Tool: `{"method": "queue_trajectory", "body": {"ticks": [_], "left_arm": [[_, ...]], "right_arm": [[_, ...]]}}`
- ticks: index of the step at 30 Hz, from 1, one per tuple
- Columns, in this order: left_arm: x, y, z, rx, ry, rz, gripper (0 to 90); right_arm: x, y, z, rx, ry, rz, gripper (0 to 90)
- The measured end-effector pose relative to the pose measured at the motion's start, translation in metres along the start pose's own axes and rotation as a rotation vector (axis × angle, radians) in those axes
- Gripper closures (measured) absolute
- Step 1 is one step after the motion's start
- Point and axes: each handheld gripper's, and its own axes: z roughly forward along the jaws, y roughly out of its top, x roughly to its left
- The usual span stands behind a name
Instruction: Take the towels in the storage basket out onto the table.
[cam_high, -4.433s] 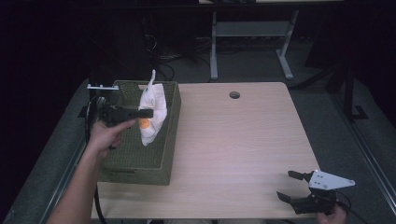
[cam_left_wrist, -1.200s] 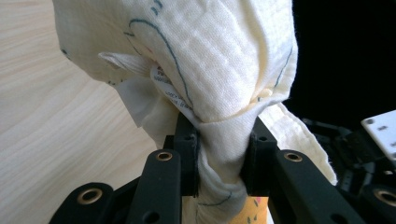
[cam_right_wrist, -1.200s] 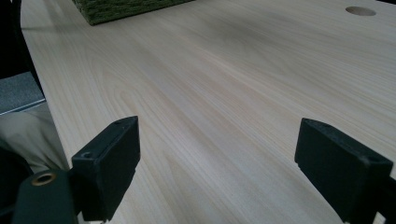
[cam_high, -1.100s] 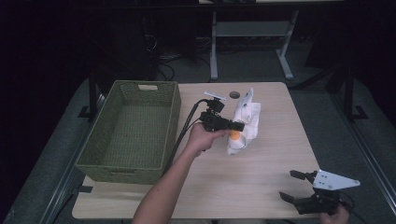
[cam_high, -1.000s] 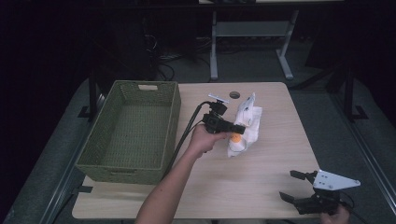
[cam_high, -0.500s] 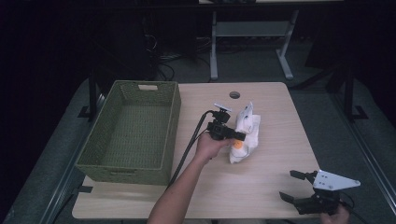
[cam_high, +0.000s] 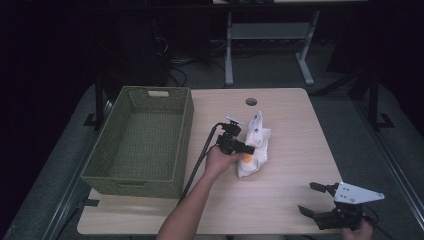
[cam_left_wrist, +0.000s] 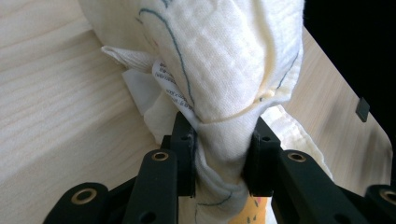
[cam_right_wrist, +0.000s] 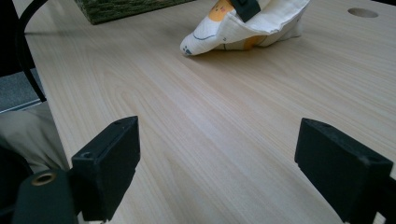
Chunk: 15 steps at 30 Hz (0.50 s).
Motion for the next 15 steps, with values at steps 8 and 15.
{"method": "queue_trajectory", "body": {"ticks": [8, 15], "left_arm": [[0.002, -0.0021, 0.001, -0.008, 0.006, 0.001, 57.9], [-0.0008, -0.0035, -0.0038, -0.021, 0.016, 0.018, 44.9]], "right_arm": [[-0.0005, 0.0003, 0.0003, -0.002, 0.001, 0.001, 13.9], [-0.0009, 0.0003, 0.0013, -0.004, 0.001, -0.004, 13.8]]}}
